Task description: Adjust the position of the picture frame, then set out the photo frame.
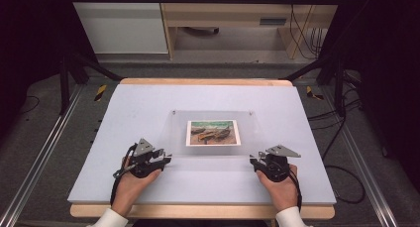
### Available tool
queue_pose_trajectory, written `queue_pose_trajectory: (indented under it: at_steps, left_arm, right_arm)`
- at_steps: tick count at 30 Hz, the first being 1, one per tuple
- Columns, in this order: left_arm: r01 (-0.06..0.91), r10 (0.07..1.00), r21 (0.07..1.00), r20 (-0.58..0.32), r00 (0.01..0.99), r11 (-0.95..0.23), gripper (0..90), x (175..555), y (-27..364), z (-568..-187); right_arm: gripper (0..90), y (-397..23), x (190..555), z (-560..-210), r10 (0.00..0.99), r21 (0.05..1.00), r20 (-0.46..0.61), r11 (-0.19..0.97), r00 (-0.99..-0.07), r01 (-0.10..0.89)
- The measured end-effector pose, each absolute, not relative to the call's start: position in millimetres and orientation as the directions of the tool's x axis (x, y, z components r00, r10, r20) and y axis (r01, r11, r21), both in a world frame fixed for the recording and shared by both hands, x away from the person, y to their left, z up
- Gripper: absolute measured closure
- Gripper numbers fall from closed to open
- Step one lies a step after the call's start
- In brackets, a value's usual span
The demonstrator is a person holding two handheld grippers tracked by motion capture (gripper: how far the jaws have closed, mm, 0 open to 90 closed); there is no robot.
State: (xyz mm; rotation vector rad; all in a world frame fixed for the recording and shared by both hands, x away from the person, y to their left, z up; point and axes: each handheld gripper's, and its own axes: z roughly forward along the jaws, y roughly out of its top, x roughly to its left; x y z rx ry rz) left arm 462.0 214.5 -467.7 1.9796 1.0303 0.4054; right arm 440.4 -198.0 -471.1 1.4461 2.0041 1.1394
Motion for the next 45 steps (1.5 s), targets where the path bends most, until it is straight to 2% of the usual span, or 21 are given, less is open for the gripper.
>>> queue_pose_trajectory:
  at_steps: [7,14,22,29,39,45]
  left_arm:
    - [0.519,0.765,0.803,-0.129,0.631,-0.293,29.0,461,218,-464]
    - [0.499,0.754,0.823,-0.141,0.642,-0.271,11.5,460,222,-458]
    - [0.466,0.739,0.855,-0.16,0.654,-0.227,6.6,460,228,-451]
    - [0.437,0.743,0.869,-0.132,0.656,-0.231,6.7,458,226,-449]
    - [0.415,0.762,0.878,-0.096,0.64,-0.237,8.3,458,226,-444]
    - [0.438,0.762,0.872,-0.13,0.634,-0.217,8.3,466,224,-433]
  right_arm:
    - [37.0,-201,426,-463,0.93,0.821,0.089,0.134,-0.357,0.555]
    - [20.0,-206,417,-455,0.934,0.857,0.057,0.135,-0.351,0.497]
    - [9.3,-208,417,-451,0.93,0.881,0.059,0.122,-0.362,0.457]
    - [8.4,-208,416,-447,0.923,0.901,0.057,0.117,-0.381,0.417]
    - [16.2,-207,423,-442,0.929,0.903,0.04,0.124,-0.367,0.412]
    - [21.0,-211,439,-432,0.915,0.891,0.062,0.129,-0.398,0.435]
